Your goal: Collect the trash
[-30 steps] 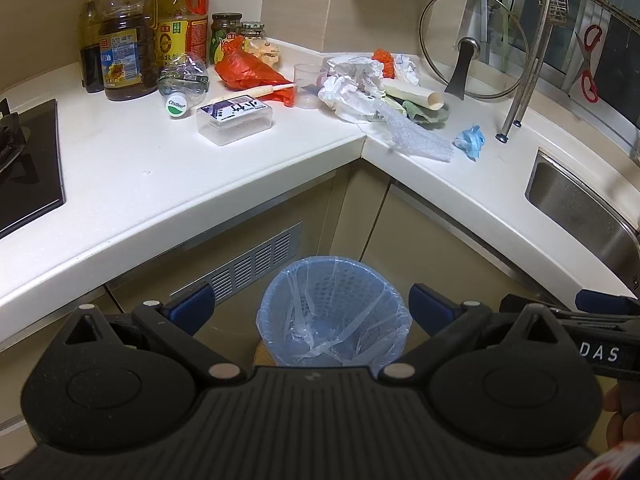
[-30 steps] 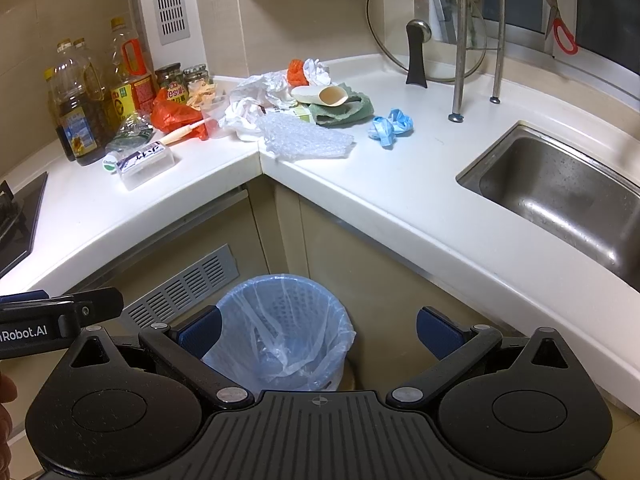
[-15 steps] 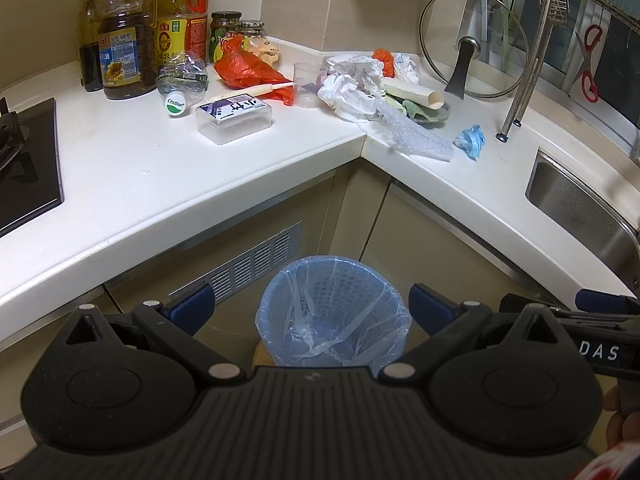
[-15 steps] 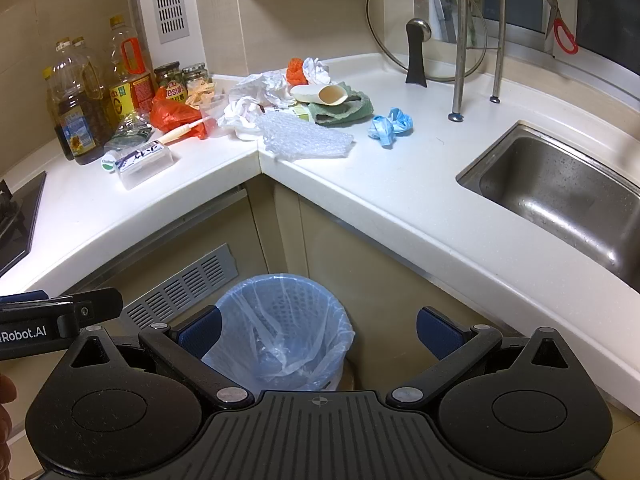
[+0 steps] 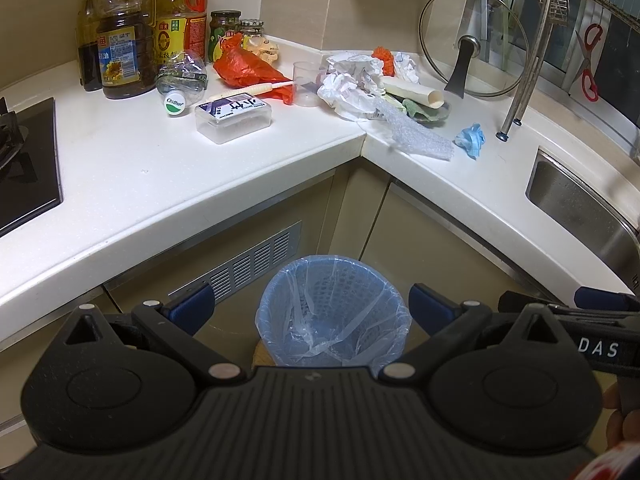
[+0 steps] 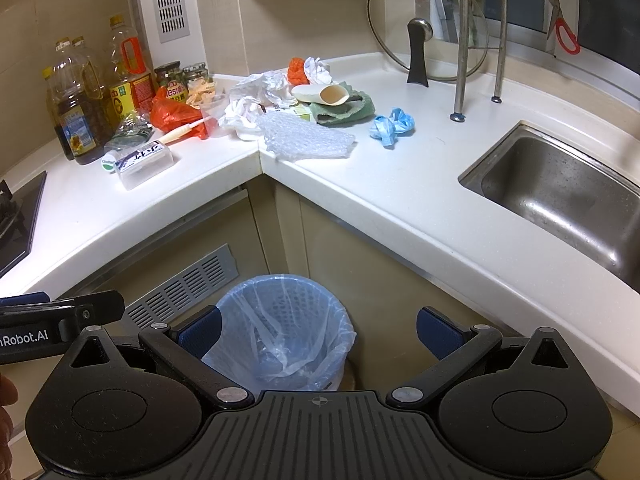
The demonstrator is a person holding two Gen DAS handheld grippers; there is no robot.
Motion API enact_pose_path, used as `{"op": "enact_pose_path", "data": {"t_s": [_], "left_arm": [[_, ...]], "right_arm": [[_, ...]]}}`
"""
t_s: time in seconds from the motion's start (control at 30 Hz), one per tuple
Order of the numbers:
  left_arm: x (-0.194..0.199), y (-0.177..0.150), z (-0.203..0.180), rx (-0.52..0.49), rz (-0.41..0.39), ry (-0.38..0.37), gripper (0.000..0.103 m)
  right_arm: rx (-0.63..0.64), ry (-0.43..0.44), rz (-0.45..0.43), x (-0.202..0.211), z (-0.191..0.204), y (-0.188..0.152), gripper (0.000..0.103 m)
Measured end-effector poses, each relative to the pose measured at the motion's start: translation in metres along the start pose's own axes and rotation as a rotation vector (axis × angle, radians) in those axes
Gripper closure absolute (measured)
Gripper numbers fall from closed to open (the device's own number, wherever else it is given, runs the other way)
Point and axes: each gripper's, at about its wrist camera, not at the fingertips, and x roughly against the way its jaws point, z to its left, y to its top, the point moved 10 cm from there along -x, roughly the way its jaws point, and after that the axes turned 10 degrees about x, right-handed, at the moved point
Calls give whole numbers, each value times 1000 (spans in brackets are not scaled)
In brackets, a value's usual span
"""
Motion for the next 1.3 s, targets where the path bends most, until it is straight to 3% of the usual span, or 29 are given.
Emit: {"op": "enact_pose_path", "data": {"t_s": [0.7, 1.3], "left_arm": [[-5, -1, -1, 19, 1, 11, 1], [1, 15, 1, 165, -61, 96, 1]], "right_arm": [[6, 9, 1, -3, -3, 4, 0], [69, 149, -38, -23, -16, 33, 0]]}}
